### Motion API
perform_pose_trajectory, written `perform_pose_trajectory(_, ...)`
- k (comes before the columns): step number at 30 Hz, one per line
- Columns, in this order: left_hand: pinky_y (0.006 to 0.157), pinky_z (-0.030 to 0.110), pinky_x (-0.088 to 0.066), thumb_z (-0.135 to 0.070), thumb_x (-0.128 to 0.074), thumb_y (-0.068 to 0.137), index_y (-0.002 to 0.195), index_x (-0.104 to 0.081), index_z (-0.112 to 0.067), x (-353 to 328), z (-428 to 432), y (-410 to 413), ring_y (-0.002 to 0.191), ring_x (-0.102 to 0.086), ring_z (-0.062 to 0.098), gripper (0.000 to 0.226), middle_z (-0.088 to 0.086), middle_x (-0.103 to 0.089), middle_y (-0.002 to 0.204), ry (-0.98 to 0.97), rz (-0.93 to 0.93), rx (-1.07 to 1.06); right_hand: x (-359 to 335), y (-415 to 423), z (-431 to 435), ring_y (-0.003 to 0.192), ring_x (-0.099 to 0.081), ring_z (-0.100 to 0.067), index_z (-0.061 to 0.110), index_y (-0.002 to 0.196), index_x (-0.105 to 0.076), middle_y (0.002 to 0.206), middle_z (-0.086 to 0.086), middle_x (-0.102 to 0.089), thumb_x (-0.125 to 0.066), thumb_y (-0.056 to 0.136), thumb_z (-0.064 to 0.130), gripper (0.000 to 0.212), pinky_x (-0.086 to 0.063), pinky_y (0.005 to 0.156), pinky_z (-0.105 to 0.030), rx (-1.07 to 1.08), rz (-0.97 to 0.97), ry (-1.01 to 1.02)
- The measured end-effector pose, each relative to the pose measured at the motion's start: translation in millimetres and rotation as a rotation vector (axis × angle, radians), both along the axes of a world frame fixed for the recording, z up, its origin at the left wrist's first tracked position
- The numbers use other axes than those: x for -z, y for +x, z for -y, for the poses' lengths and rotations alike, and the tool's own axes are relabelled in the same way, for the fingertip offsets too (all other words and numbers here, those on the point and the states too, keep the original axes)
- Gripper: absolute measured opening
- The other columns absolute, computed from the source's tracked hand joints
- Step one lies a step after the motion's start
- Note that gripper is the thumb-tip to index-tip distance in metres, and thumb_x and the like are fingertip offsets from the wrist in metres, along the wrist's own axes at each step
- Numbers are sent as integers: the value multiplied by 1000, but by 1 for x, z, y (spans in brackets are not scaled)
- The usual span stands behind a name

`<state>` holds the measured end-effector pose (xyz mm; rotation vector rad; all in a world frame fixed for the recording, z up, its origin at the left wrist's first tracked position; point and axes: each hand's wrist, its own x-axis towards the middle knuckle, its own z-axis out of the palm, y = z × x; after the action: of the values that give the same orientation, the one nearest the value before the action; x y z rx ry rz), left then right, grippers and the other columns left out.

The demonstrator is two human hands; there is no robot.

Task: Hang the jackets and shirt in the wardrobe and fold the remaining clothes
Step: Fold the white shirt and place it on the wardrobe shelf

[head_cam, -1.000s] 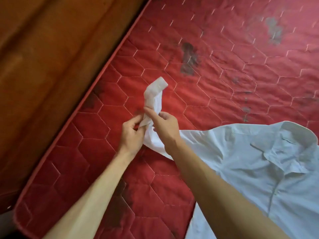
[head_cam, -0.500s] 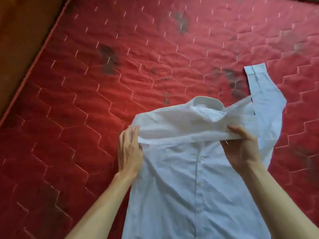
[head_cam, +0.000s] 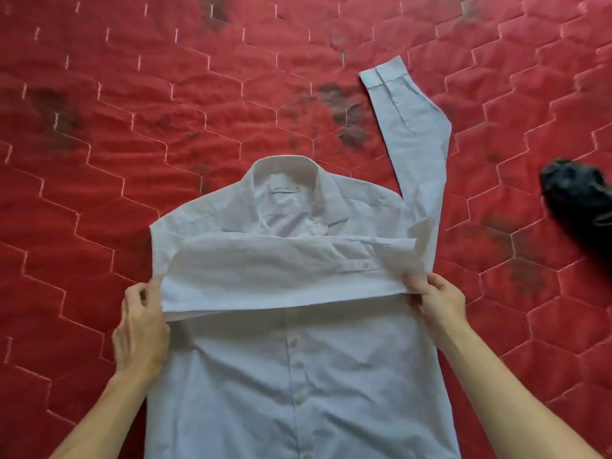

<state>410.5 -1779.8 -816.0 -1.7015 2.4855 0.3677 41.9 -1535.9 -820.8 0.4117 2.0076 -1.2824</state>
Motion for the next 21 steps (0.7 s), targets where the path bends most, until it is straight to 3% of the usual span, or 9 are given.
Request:
perform_pose_trajectory(2, 67, 54, -49, 2, -55, 91, 134, -43, -17, -3, 2, -4, 92, -60, 48, 49, 17, -52, 120, 26, -66, -127, 4, -6, -10, 81, -67, -23, 16, 95, -74, 93, -11, -75, -78, 81, 13, 15, -56, 82, -43, 44, -49, 52)
perform_pose_trajectory(5, 69, 52, -49, 0, -64, 85, 127, -47, -17, -5, -1, -9, 94, -64, 46, 48, 13, -61, 117, 69, -103, -80, 2, -10, -17, 70, -61, -17, 6, 107, -71, 87, -8, -71, -73, 85, 11, 22, -54, 70, -34, 128, -97, 55)
perform_pose_trajectory(9, 66, 56, -51, -15, -82, 71, 124, -48, -16, -9, 3, -5, 94, -62, 45, 63, 12, -54, 115, 114, 4, 26, -10, -14, -14, 88, -64, -13, 18, 101, -71, 91, 7, -70, -71, 87, 30, 18, -52, 81, -37, -127, -303, 193)
perform_pose_trajectory(12, 99, 62, -36, -50, -67, 61, 135, -47, -4, -7, 11, -5, 120, -45, 49, 89, 26, -40, 139, -1, 45, 279, -25, -34, 9, 102, -58, -11, 21, 119, -62, 111, 6, -63, -65, 87, 39, 37, -42, 88, -28, -171, -465, 204)
perform_pose_trajectory(14, 113, 61, -22, -55, -58, 66, 142, -43, -4, -6, 5, -17, 136, -35, 48, 93, 29, -29, 153, 0, -4, 526, -26, -58, 32, 107, -54, -12, 18, 126, -57, 117, 5, -58, -59, 83, 45, 51, -38, 89, -28, -129, -377, 126)
perform_pose_trajectory(17, 115, 61, -25, -54, -49, 86, 150, -39, -11, 0, -26, -60, 147, -27, 39, 77, 17, -22, 162, 84, -133, 785, -19, -87, 55, 102, -56, -20, 13, 127, -54, 117, 0, -55, -64, 74, 45, 63, -49, 86, -37, -152, -197, 205)
perform_pose_trajectory(19, 114, 56, -29, -48, -45, 94, 152, -38, -14, 9, -51, -99, 150, -24, 32, 67, 12, -23, 163, 104, -184, 871, -19, -96, 55, 72, -59, -18, 7, 122, -57, 103, -8, -62, -75, 73, 29, 56, -50, 59, -30, -154, -38, 188)
perform_pose_trajectory(21, 113, 52, -31, -42, -44, 97, 152, -38, -16, 15, -76, -146, 150, -25, 29, 62, 9, -26, 163, 111, -215, 900, -23, -99, 51, 47, -48, -14, 5, 107, -64, 77, -8, -61, -81, 70, 19, 43, -36, 41, -23, -180, 80, 140)
